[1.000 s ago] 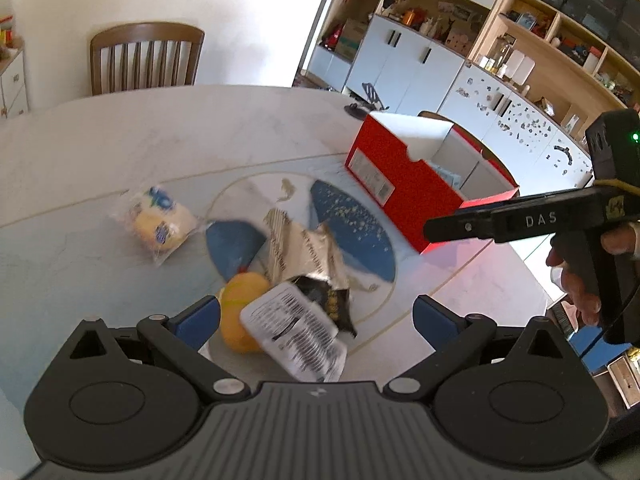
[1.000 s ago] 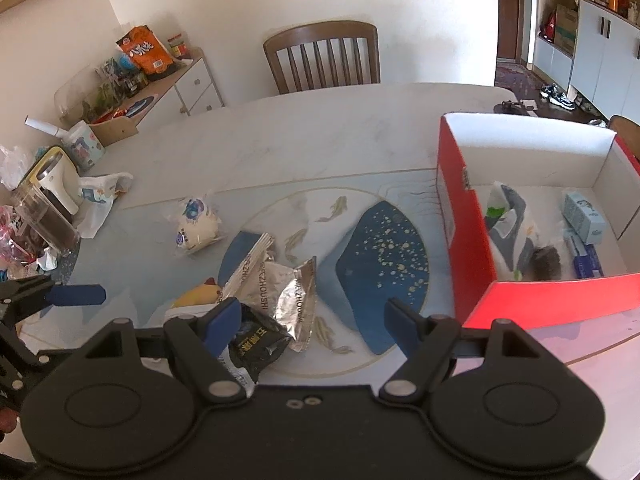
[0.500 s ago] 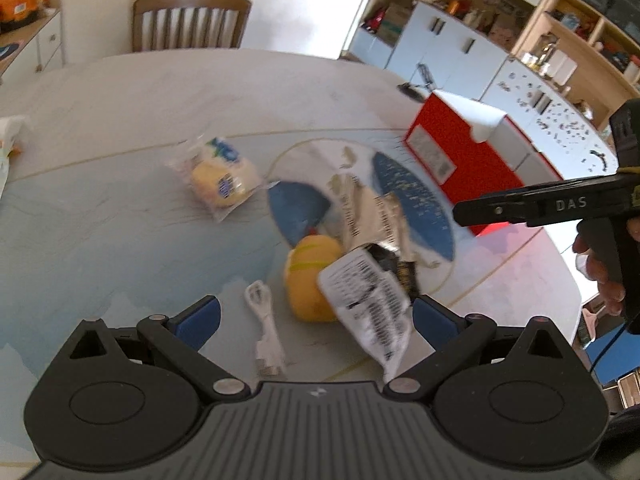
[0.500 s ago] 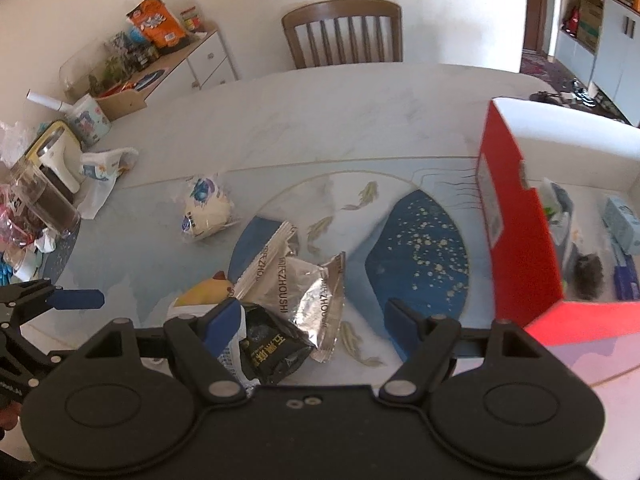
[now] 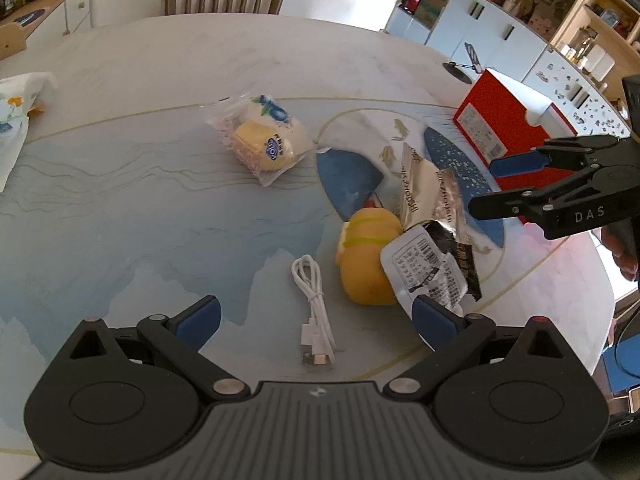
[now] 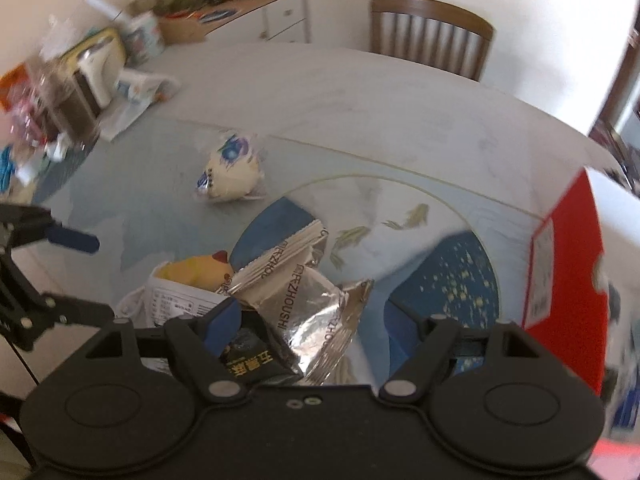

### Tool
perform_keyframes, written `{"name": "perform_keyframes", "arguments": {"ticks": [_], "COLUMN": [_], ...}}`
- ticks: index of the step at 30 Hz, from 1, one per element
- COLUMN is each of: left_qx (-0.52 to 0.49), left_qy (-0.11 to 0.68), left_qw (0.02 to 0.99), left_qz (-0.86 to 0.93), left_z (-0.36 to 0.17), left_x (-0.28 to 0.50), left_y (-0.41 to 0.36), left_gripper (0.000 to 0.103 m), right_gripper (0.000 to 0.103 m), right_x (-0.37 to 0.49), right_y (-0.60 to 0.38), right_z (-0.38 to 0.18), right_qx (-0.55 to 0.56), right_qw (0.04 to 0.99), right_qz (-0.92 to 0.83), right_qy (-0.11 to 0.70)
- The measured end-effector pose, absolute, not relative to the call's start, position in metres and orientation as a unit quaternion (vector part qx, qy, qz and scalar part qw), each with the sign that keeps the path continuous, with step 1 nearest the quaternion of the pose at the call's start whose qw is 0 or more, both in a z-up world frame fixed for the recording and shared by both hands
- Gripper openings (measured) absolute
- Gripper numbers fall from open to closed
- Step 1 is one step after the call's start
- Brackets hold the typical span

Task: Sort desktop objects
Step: 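Grasp the silver foil packet with right tool while left tool grasps the white USB cable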

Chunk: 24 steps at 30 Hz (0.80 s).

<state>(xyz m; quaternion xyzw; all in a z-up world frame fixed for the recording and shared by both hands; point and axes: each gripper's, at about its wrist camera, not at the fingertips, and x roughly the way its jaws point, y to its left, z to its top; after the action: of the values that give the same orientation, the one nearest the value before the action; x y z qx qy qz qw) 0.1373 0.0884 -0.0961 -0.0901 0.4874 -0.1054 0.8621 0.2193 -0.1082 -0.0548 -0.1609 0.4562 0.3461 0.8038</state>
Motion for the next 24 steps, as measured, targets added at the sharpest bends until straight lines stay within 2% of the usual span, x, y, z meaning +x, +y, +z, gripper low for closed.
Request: {"name": "perform_keyframes", "arguments": {"ticks": [10,16,19,21,24], "left_qx": [-0.09,-0.08,-0.081,-0.082,-0.08], "left_qy": [0.498,0.499,0.498,0.499,0.501], "left_qw": [0.857,0.858,0.858,0.857,0.856], "left_qz": [-0.094,-0.095,-0.097,-0.098,-0.1], "left_z": [-0.104,-0.106,-0.107,-0.108,-0.109], "left_x": [0.142,0.144,0.145,0.146,0.146], "left_y": [0.088,0.085,0.085,0.085,0.084], "left_gripper": [0.101,0.094,0.093,0.093,0.087], "right_gripper": [0.077,0.075,0.071,0.063,0.059], "right_x": [0.224,0.221,0.22,0.222,0.225], "right_y": [-0.083,-0.068,-0.063,-0.06,-0.057], "right_z": [-0.065,-0.074,-0.082,-0.087,-0.094], "right_qx": [-0.283,-0.343,-0.368,-0.375,-0.378], "right_qw": [0.752,0.727,0.716,0.71,0.705], "right_qz": [0.409,0.433,0.437,0.436,0.434], "right_qy": [0.432,0.409,0.402,0.406,0.414]}}
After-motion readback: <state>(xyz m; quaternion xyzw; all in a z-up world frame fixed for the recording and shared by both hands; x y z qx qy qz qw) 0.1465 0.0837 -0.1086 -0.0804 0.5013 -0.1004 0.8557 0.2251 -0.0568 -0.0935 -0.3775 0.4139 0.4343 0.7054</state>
